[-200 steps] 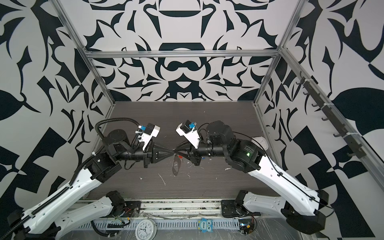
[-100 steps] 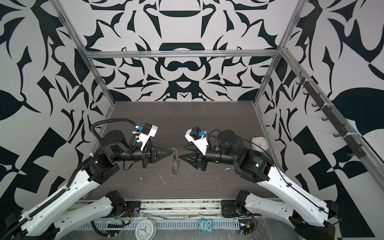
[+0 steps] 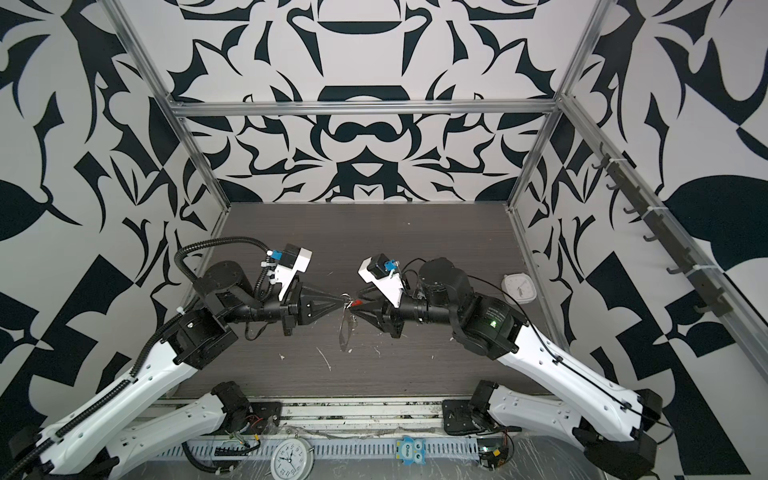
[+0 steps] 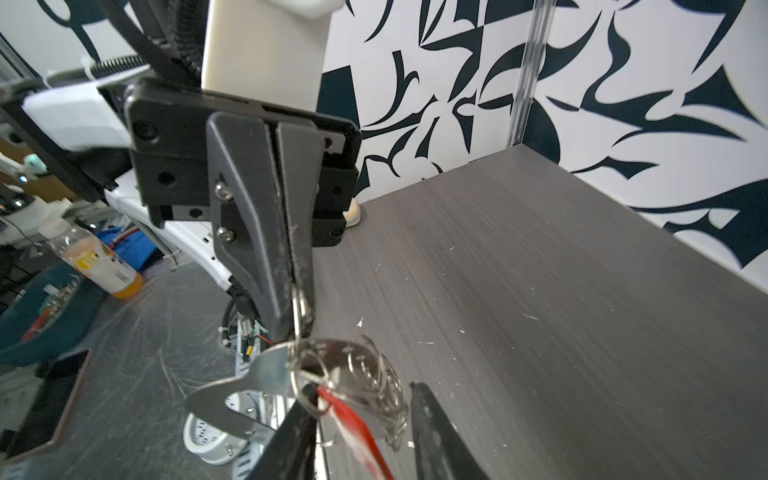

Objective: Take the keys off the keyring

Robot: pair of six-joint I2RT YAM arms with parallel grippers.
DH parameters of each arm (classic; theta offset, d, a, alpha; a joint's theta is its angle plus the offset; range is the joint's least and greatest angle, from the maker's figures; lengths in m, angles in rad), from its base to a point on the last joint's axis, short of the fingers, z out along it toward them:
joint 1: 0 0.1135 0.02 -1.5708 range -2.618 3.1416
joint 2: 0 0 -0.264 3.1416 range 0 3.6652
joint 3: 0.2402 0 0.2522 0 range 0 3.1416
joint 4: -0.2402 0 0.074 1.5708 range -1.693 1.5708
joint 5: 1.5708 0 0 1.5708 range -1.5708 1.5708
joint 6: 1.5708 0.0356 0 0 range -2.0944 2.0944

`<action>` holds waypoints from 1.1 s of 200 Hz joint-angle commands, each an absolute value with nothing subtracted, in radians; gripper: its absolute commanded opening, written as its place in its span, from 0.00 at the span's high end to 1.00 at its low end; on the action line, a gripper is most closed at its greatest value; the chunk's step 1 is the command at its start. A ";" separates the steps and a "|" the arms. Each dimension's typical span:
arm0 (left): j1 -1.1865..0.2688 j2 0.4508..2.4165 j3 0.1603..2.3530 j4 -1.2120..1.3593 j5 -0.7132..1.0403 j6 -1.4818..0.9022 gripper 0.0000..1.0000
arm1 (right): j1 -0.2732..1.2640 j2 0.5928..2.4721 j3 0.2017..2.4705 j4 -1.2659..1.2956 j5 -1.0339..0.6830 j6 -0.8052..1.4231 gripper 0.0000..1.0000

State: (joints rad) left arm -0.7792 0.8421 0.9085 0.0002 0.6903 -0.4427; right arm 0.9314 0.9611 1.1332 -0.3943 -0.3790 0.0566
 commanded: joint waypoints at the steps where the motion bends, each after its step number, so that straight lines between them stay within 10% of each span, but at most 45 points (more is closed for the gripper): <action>1: -0.782 0.814 0.920 0.049 0.657 -0.452 1.00 | 0.937 0.957 1.150 -0.350 -0.371 0.063 0.71; 43: -0.782 0.792 0.897 0.086 0.597 -0.466 1.00 | 0.939 0.960 1.153 -0.360 -0.368 0.070 1.00; 220: -0.782 0.746 0.814 0.268 0.485 -0.540 1.00 | 1.054 1.032 1.071 -0.328 -0.308 0.133 1.00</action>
